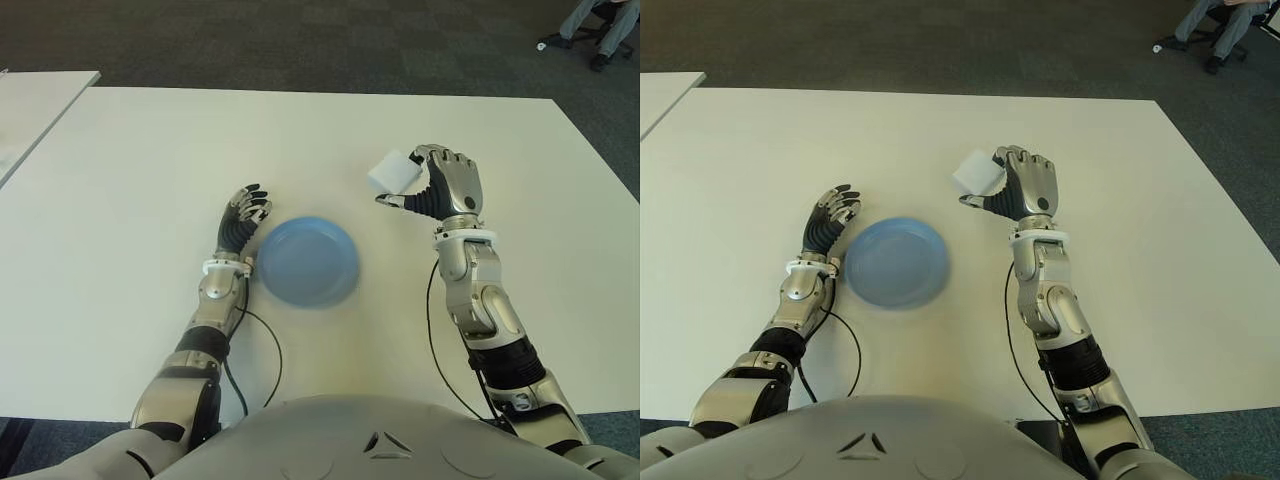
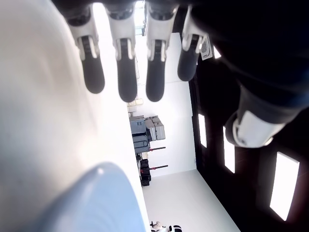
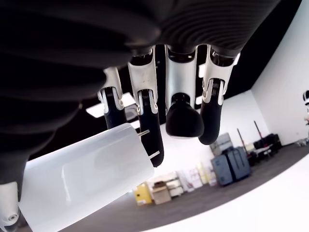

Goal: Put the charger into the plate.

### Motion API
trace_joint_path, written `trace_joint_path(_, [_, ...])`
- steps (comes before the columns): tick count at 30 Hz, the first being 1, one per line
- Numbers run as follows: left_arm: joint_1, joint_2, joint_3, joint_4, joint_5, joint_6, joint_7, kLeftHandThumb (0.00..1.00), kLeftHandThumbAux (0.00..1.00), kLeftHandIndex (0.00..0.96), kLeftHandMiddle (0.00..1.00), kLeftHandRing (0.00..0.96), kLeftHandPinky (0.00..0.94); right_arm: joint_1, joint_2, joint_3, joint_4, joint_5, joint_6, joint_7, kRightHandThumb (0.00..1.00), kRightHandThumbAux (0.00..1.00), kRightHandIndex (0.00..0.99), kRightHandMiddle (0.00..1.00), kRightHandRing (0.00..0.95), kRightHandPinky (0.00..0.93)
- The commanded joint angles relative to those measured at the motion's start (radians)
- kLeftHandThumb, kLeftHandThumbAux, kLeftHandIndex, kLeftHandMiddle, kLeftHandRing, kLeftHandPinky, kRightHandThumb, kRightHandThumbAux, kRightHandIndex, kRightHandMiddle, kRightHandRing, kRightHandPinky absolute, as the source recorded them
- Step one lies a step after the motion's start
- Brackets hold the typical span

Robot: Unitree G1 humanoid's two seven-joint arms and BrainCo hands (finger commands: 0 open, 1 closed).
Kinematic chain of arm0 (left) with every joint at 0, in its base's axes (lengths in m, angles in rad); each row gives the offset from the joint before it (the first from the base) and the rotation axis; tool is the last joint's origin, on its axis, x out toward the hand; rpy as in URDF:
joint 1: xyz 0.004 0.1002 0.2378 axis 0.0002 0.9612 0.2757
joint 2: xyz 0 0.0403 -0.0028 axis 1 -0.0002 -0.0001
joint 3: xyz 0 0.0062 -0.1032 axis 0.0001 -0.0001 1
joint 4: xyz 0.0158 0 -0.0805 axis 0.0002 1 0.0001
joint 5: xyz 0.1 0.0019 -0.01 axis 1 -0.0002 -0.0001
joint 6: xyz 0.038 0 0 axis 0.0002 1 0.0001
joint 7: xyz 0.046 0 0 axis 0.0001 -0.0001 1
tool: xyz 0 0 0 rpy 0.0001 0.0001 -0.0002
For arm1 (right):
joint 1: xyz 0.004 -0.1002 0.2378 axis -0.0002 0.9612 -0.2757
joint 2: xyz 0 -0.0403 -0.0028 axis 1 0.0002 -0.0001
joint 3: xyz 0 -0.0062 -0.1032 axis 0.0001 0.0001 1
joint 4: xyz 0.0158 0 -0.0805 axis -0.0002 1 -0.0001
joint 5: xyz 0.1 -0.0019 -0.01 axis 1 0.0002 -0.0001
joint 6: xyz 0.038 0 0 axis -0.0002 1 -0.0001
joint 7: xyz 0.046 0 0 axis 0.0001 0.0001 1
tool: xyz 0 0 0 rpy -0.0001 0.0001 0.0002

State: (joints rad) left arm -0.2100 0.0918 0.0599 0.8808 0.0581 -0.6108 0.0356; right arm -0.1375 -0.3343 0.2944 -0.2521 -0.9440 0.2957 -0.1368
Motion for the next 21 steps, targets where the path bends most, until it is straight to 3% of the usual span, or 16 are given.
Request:
trace_joint_path(1, [0.039,-0.013,-0.003,0.066,-0.001,0.051,-0.002,0.0,0.574,0.199,0.281,0.287,0.284,-0.01,0.01,0.007,-0.024,0.001,-0.025,0.029,0.737,0.707,0.442,0.846,0.84,0.844])
trace_joint_path(21, [0.025,-0.026,0.004,0.091,-0.028,0.043,-0.019,0.0,0.585,0.195,0.284,0.292,0.291,0.041,0.088,0.128,-0.005,-0.01,-0.031,0.137,0.733,0.707,0.442,0.842,0.842,0.857])
